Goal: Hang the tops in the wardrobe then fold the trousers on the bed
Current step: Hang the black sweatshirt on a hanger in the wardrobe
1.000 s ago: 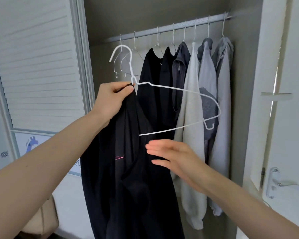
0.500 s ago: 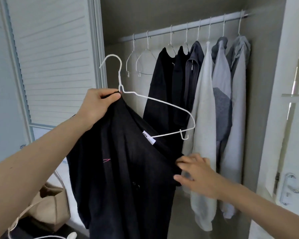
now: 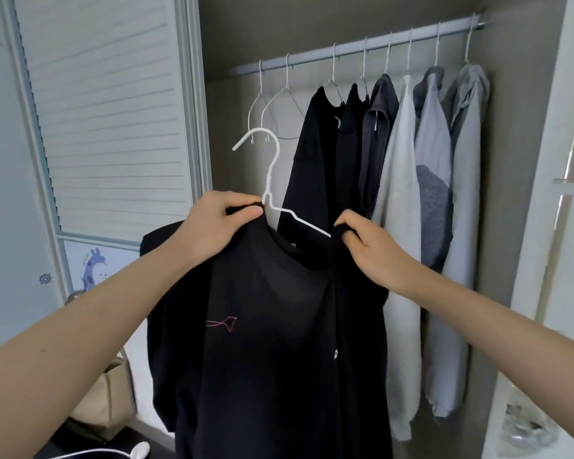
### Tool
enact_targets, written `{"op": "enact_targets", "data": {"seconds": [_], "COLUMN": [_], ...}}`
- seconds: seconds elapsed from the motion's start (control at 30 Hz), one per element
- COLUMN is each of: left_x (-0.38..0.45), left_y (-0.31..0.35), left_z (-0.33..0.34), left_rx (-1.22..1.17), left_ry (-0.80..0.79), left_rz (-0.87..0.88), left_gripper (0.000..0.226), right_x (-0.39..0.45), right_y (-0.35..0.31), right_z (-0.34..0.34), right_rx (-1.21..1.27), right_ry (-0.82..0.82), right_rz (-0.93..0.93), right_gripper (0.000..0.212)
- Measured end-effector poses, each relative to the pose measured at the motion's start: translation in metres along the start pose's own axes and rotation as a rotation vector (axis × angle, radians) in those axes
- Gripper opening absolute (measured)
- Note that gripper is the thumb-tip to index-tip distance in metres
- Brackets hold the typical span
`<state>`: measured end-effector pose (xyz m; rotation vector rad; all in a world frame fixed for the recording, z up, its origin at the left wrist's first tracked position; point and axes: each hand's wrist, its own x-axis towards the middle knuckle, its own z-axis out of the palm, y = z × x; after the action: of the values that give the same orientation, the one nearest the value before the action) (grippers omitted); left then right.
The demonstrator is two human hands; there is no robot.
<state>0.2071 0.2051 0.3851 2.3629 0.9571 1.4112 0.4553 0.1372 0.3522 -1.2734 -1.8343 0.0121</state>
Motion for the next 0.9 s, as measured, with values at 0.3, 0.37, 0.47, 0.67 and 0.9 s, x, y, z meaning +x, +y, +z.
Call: {"op": "enact_targets", "data": {"seconds": [0.3, 0.37, 0.47, 0.67, 0.9], "left_x": [-0.007, -0.007, -0.005, 0.0, -0.003], "left_y": [-0.023, -0.027, -0.035, -0.041, -0.028], "left_z": [-0.027, -0.024, -0.027, -0.031, -0.029], "left_rx": [-0.035, -0.077, -0.12, -0.122, -0.109], "left_ry": [-0.044, 0.005, 0.105, 0.093, -0.024], "left_rz": [-0.118, -0.136, -0.139, -0.161, -0.089], "left_gripper": [0.037, 0.036, 0.037, 0.042, 0.042], "right_x": [0.015, 0.018, 0.014, -0.001, 0.001], "right_y": [0.006, 0.007, 0.016, 0.016, -0.001], "right_z": [-0.042, -0.051, -0.062, -0.053, -0.045], "right_rx": [0.091, 0.031, -0.043, -0.22, -0.195], "right_ry": [0.135, 0.077, 0.045, 0.02, -0.023], "right_rz": [0.046, 0.051, 0.178, 0.092, 0.035], "right_gripper": [0.013, 0.029, 0.024, 0.029, 0.042]}}
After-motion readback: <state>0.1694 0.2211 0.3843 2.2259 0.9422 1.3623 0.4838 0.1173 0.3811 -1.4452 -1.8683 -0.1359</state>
